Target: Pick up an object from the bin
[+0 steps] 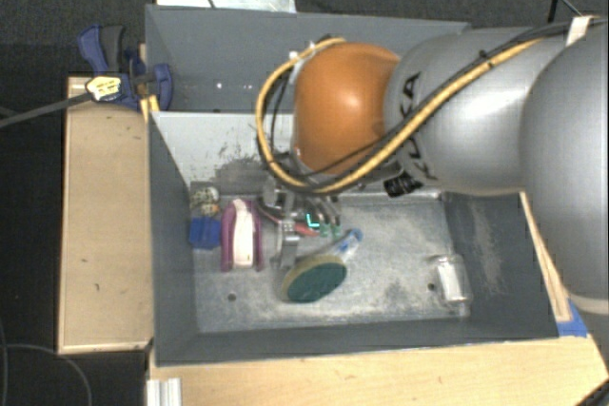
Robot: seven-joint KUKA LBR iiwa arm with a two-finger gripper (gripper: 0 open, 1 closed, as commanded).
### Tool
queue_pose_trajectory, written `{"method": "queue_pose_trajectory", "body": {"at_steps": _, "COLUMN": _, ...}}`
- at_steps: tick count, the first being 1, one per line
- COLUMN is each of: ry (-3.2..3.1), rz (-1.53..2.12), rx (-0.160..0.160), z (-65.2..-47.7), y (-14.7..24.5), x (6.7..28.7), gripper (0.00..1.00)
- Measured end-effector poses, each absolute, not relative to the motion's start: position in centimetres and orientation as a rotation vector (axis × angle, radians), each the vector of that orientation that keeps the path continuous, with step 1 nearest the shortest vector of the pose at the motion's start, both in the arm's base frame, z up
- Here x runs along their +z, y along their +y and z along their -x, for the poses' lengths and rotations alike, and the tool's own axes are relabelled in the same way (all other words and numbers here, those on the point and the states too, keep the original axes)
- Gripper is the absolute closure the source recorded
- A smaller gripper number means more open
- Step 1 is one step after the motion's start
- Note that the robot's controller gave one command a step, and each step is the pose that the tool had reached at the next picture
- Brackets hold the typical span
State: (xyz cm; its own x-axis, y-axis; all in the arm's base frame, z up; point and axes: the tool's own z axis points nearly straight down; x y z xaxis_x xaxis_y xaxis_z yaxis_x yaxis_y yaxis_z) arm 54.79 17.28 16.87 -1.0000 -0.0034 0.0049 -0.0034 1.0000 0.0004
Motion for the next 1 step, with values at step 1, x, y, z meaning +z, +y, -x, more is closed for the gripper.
{"method": "queue_pose_trajectory", "body": {"at_steps": 1, "ry": -3.124, "rz": -0.258, "rx": 0.004, "z": -50.12, "y": 7.71, "x": 6.69, "gripper": 0.0}}
